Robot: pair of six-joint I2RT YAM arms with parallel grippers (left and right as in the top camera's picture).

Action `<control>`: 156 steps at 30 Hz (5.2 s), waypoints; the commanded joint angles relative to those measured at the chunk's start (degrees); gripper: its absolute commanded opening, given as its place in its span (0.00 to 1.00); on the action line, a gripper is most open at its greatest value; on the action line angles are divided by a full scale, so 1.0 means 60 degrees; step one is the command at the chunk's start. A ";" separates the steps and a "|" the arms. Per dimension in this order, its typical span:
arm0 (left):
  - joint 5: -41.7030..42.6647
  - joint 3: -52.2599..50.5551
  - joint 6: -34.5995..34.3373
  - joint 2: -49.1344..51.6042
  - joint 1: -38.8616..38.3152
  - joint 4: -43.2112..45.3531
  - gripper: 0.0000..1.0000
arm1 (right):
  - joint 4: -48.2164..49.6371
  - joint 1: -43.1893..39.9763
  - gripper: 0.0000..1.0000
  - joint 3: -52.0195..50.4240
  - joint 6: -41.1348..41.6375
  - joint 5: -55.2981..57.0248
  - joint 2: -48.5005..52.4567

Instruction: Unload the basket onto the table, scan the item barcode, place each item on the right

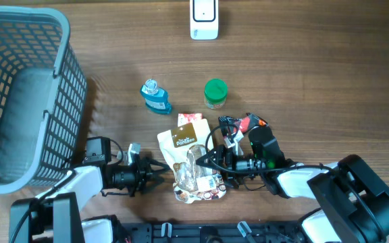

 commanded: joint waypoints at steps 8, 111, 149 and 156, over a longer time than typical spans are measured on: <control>-0.1424 -0.0029 -0.2412 0.0055 -0.2765 0.2036 1.00 | 0.0069 -0.0557 1.00 -0.0004 -0.2408 0.0346 0.0270; -0.2557 -0.0033 -0.5584 0.0055 -0.3636 0.1679 0.85 | 0.1978 -0.2473 0.07 0.2565 -0.1406 -0.2506 0.0987; -0.2670 -0.0033 -0.5588 0.0055 -0.3636 0.1654 0.94 | 0.1581 -0.3399 0.05 0.5989 0.4153 0.2692 -0.1621; -0.2922 -0.0033 -0.5592 0.0055 -0.3636 0.1657 0.98 | -0.1045 -0.3337 0.05 0.7854 0.2994 0.3934 -0.2244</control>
